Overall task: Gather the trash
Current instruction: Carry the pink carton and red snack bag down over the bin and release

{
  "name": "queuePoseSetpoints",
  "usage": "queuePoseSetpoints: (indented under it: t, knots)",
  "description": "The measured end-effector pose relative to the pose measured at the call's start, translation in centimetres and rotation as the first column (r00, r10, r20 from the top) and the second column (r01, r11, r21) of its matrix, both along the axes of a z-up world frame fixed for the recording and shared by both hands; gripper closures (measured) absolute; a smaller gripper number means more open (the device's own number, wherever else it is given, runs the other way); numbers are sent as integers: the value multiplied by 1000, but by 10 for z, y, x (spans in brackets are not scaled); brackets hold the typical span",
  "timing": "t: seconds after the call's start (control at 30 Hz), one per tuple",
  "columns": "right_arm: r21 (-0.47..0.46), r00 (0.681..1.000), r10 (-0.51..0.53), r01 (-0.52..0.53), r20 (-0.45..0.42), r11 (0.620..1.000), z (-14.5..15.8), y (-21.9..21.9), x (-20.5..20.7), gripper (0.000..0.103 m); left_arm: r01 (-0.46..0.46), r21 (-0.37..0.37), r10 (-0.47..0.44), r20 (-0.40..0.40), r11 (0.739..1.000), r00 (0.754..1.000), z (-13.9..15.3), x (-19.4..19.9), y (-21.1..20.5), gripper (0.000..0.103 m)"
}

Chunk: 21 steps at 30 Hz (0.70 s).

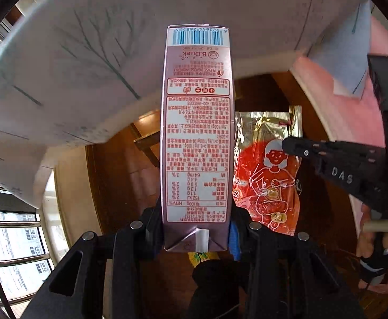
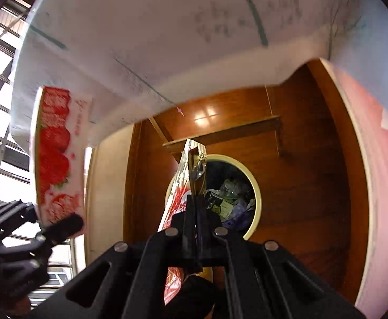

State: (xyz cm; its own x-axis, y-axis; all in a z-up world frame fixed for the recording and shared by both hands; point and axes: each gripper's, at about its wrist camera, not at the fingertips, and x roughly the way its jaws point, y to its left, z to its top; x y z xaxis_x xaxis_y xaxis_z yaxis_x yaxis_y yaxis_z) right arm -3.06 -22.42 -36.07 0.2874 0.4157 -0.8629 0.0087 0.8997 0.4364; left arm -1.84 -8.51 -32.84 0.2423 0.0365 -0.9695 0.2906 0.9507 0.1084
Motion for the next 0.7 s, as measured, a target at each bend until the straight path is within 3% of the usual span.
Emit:
queuePoseSetpoints:
  t: [0.43,0.5,0.57,0.63,0.7]
  knots:
    - [-44,996,48,-51,-73,998,-92,36,10,102,12,16,-12,-29,1000,999,-142,27,12,64]
    - [-52,995,44,-48,-86,997,-103,42,12,98,15,0,-15,-36,1000,999,-154,30,13,56]
    - [-65,994,34,-41,-104,997,-112,44,14,97,17,-6,-17,-28,1000,999,-162,33,13,35]
    - [-78,993,27,-36,-114,996,-116,49,13,92,18,-13,-19,-20,1000,1000,-166,34,16,25]
    - [-98,992,24,-36,-122,995,-120,53,12,80,20,-11,-20,-26,1000,999,-167,33,22,21]
